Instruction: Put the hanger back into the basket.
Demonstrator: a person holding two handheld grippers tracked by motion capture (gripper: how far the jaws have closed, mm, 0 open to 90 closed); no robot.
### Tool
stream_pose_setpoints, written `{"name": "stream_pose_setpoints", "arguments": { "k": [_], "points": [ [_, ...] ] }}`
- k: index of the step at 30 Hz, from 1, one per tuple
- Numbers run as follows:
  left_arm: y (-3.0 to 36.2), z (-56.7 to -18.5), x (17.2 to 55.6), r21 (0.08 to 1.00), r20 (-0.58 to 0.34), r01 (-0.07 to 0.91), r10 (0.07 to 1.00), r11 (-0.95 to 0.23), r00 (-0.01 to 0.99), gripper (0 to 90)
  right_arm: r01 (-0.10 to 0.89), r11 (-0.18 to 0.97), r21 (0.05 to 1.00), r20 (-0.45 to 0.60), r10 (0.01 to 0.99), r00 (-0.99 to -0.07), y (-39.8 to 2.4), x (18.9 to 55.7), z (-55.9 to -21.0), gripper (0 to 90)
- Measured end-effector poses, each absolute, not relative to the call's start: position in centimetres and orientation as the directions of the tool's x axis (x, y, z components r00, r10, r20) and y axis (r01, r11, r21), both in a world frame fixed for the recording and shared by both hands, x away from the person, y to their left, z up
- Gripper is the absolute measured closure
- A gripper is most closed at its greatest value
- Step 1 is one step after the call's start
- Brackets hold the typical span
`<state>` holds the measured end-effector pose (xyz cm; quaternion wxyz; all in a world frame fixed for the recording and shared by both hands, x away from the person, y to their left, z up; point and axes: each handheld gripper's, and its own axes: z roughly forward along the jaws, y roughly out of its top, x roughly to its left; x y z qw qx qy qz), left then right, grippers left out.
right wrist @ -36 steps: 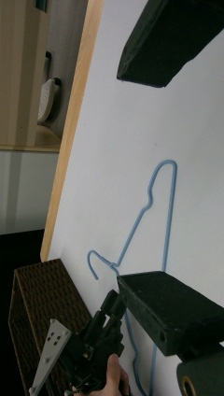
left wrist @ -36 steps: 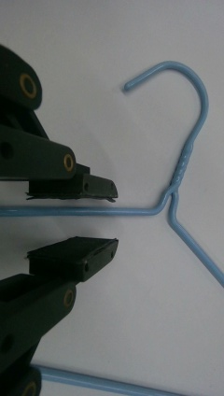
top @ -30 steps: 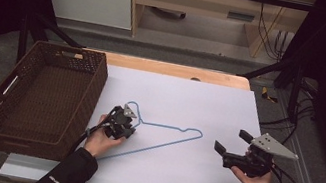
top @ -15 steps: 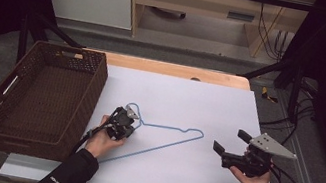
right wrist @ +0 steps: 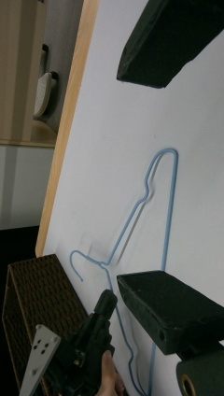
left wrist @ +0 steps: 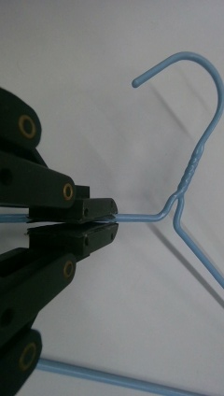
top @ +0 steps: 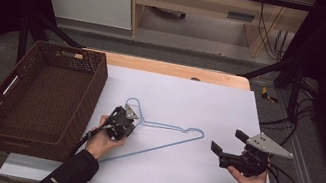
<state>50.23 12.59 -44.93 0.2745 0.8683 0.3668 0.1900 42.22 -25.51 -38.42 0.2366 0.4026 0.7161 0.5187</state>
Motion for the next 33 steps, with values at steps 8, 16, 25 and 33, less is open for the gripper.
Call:
{"name": "stream_pose_setpoints", "arguments": {
  "k": [8,16,25,33],
  "points": [
    [12.3,-43.6,49.1,0.647,0.169,0.492,0.739,-0.583,0.652,87.0,0.342,0.173,0.924,0.067,0.806,-0.589,-24.1,42.6,-38.9,5.0],
    [12.1,-42.8,48.3,0.649,0.199,0.47,0.729,-0.598,0.655,87.0,0.343,0.21,0.915,0.054,0.781,-0.622,-21.9,43.3,-39.2,6.1],
    [12.1,-42.6,47.9,0.658,0.204,0.459,0.728,-0.597,0.655,87.0,0.348,0.219,0.912,0.059,0.766,-0.64,-19.2,44.8,-38.9,9.5],
    [12.0,-42.6,47.6,0.665,0.208,0.451,0.727,-0.596,0.654,87.0,0.366,0.222,0.904,0.067,0.772,-0.632,-15.6,47.2,-38.8,15.5]
  ]
}}
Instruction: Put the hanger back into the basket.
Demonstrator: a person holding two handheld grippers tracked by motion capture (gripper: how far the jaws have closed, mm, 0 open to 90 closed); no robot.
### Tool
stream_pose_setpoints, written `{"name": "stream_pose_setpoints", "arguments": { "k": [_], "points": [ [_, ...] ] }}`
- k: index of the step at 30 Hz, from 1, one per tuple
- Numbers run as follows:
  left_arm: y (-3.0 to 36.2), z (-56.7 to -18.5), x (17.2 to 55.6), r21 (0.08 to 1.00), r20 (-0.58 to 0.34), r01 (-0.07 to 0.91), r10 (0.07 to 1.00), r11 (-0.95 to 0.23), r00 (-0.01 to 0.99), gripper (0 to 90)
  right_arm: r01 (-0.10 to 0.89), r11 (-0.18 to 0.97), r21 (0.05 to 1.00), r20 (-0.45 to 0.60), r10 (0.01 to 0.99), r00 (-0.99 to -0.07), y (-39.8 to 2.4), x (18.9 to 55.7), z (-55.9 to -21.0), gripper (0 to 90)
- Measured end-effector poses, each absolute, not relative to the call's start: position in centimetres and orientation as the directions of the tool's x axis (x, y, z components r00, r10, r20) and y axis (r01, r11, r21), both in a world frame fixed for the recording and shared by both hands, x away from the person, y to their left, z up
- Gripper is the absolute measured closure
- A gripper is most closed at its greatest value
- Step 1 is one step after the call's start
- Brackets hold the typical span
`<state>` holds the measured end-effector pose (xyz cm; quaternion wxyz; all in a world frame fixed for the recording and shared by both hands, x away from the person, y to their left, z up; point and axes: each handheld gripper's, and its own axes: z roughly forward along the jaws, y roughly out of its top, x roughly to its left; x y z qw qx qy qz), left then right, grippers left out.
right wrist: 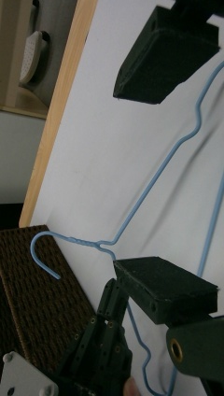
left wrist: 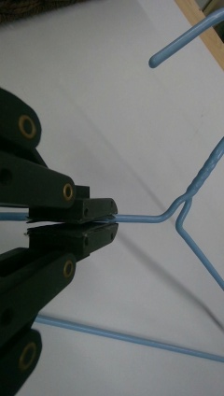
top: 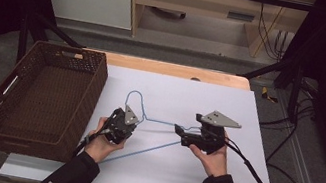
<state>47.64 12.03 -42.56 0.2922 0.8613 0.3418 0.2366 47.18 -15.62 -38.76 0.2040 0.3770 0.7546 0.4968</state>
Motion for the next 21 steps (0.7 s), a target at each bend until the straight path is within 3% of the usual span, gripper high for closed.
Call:
{"name": "stream_pose_setpoints", "arguments": {
  "k": [21],
  "points": [
    [12.0,-42.3,47.3,0.669,0.212,0.438,0.718,-0.601,0.663,87.0,0.422,0.257,0.87,0.09,0.757,-0.647,-8.3,52.1,-40.6,23.9]
  ]
}}
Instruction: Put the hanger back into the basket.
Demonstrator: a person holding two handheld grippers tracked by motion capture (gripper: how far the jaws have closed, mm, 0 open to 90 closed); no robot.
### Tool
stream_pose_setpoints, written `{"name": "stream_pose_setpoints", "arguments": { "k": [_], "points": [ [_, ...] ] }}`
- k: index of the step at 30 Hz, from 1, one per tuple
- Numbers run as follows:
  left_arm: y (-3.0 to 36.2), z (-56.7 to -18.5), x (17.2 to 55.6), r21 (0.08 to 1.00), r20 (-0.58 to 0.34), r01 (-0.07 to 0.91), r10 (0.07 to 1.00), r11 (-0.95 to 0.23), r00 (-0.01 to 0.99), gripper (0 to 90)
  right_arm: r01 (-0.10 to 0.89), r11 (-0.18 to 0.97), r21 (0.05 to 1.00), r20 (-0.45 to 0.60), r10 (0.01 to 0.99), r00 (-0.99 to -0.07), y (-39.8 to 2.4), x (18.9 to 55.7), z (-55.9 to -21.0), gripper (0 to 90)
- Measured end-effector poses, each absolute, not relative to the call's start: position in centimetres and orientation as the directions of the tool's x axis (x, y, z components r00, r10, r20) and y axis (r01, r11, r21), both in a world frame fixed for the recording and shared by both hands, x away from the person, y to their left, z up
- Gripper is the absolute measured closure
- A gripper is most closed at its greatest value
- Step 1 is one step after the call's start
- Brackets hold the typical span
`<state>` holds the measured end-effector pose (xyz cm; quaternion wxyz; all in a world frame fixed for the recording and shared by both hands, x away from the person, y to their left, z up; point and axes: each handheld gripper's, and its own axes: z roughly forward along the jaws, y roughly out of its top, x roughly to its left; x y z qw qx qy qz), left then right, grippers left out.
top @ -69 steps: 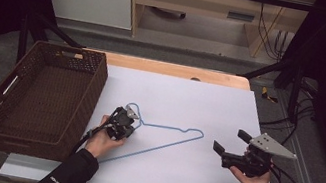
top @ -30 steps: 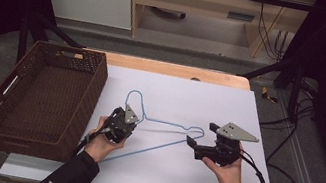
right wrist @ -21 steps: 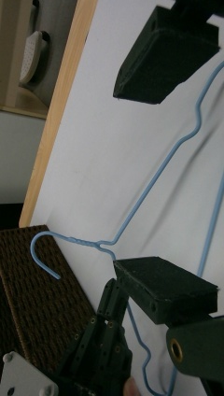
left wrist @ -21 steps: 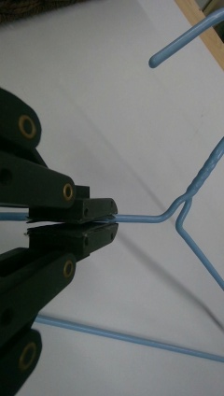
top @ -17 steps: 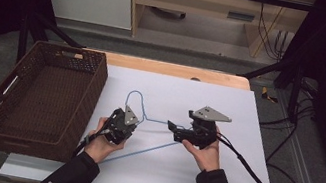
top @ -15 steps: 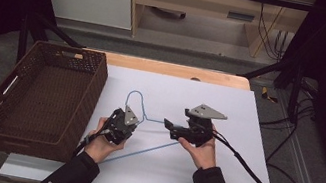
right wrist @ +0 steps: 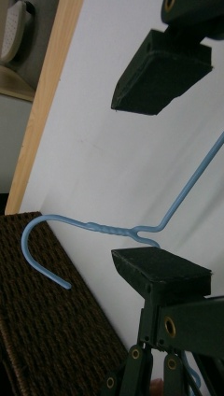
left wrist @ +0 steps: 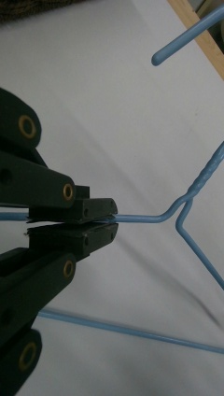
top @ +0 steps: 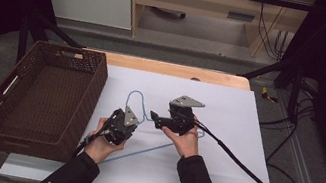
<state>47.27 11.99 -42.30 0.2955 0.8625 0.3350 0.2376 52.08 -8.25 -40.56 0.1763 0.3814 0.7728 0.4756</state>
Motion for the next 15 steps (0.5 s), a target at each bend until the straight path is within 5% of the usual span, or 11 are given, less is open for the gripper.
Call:
{"name": "stream_pose_setpoints", "arguments": {
  "k": [15],
  "points": [
    [12.0,-42.3,47.3,0.668,0.216,0.432,0.714,-0.606,0.666,87.0,0.444,0.269,0.855,0.111,0.74,-0.663,-4.8,53.2,-41.9,41.8]
  ]
}}
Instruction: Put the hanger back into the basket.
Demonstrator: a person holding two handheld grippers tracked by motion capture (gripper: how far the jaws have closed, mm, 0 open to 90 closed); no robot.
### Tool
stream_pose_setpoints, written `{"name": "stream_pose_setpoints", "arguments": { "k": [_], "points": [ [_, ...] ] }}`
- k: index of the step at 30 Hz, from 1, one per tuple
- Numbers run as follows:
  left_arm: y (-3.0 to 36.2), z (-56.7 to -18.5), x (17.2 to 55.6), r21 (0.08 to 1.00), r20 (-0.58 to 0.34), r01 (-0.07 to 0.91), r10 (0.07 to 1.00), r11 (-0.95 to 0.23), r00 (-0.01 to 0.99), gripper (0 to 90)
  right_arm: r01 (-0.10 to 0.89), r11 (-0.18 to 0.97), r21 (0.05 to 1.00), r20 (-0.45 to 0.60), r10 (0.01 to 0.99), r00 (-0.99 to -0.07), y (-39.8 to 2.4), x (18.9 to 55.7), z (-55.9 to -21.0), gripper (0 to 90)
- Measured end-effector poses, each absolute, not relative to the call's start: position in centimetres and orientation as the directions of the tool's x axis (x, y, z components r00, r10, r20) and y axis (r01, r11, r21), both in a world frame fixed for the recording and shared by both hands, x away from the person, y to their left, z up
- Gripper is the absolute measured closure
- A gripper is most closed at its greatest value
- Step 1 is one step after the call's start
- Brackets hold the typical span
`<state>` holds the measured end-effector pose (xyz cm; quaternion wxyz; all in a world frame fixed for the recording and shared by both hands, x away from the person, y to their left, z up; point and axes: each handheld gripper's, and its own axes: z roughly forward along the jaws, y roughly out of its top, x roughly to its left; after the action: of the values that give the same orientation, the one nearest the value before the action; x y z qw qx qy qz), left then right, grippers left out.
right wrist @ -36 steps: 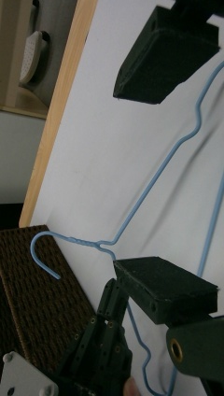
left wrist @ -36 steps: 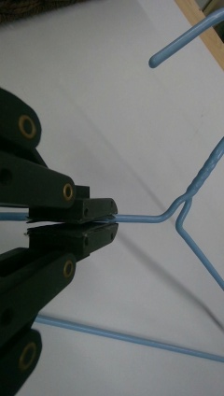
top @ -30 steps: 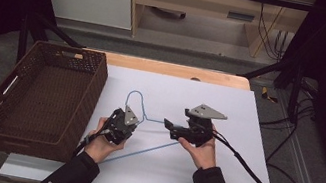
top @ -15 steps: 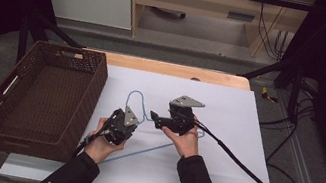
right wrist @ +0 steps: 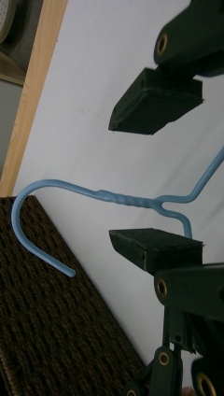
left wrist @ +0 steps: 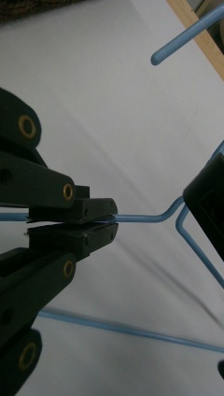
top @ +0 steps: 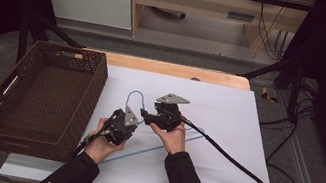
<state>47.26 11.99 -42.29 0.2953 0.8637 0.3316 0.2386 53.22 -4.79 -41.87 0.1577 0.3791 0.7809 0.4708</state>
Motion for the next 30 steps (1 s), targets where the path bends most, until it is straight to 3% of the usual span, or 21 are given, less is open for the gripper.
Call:
{"name": "stream_pose_setpoints", "arguments": {
  "k": [11,20,30],
  "points": [
    [11.9,-42.4,47.2,0.667,0.207,0.436,0.713,-0.603,0.67,87.0,0.486,0.25,0.837,0.157,0.742,-0.652,-3.7,53.7,-42.6,67.7],
    [11.8,-42.5,47.2,0.666,0.212,0.432,0.71,-0.608,0.672,87.0,0.501,0.239,0.831,0.183,0.734,-0.654,-3.5,53.9,-43.0,83.2],
    [11.9,-42.5,47.3,0.671,0.2,0.432,0.708,-0.603,0.678,85.8,0.541,0.203,0.817,0.23,0.745,-0.626,-3.5,53.7,-42.8,85.8]
  ]
}}
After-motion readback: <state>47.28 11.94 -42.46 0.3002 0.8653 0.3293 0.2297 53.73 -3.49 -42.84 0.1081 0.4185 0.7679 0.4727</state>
